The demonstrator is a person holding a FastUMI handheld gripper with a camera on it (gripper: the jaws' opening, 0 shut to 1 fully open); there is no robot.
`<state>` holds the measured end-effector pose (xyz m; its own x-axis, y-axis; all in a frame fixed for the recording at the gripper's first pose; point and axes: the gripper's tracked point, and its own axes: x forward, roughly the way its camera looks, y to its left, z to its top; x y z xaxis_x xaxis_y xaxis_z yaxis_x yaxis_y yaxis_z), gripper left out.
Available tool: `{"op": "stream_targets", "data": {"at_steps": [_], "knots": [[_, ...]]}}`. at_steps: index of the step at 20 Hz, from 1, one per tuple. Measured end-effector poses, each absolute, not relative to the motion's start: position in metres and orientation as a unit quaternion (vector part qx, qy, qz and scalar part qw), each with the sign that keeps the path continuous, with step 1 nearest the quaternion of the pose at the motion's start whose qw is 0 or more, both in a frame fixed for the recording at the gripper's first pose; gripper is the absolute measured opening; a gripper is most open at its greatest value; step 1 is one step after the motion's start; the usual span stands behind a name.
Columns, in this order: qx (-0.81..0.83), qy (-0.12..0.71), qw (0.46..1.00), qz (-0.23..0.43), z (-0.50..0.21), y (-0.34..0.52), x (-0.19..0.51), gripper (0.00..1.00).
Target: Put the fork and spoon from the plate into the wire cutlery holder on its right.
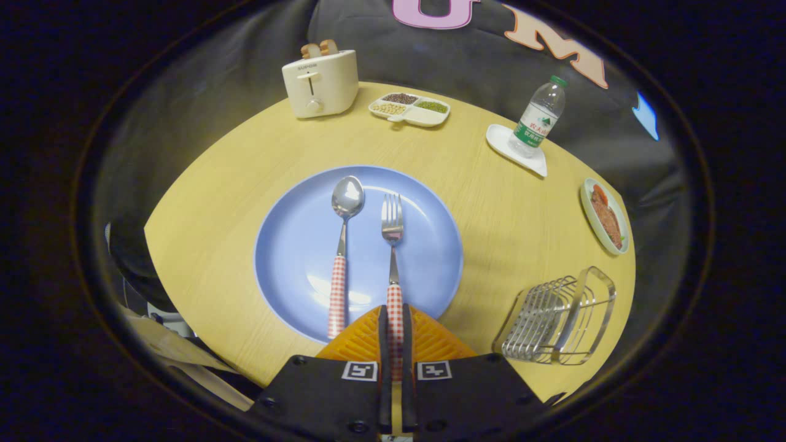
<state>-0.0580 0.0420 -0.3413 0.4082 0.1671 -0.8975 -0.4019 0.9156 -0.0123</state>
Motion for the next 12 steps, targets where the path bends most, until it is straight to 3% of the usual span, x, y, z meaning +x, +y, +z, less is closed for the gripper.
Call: {"op": "stream_targets", "data": {"at_steps": [12], "knots": [[-0.122,0.519,0.831,0.162,-0.262,-0.038,-0.043,0.09]]}}
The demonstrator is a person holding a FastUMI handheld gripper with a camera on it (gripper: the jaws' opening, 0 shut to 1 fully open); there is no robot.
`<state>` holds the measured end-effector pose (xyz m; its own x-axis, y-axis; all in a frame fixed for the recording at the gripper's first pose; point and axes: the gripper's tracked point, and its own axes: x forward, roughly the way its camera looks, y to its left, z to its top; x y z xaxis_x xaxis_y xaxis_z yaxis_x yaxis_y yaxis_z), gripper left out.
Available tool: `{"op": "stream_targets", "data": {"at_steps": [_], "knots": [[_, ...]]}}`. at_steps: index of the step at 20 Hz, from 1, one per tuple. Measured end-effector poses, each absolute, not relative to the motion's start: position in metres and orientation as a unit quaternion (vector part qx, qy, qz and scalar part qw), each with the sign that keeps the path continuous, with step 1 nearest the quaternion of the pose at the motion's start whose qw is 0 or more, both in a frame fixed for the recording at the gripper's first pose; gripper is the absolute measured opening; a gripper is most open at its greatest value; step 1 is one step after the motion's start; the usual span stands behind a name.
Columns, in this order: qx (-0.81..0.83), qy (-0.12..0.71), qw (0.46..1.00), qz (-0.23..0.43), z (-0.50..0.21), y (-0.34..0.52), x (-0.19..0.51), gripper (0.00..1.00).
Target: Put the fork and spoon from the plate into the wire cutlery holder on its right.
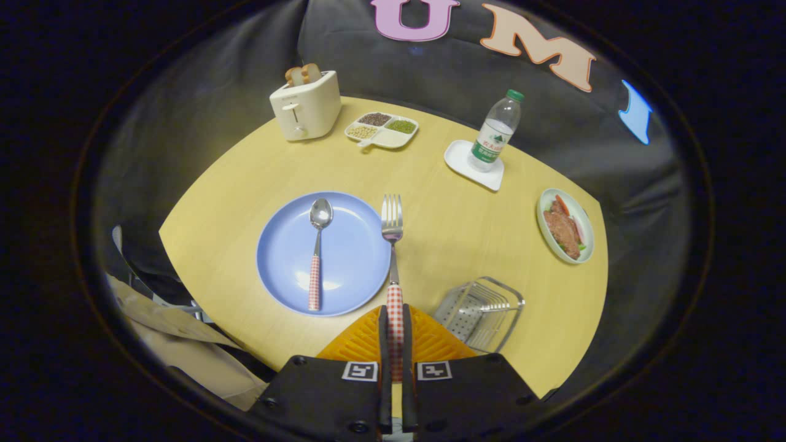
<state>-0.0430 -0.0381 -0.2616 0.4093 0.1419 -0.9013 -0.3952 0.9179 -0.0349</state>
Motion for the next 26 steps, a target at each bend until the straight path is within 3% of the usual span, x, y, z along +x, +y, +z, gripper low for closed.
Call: {"op": "stream_targets", "data": {"at_steps": [13,26], "knots": [[-0.210,0.601,0.753,0.163,-0.242,-0.154,-0.081,0.09],[-0.245,0.672,0.673,0.189,-0.280,-0.156,-0.078,0.12]]}}
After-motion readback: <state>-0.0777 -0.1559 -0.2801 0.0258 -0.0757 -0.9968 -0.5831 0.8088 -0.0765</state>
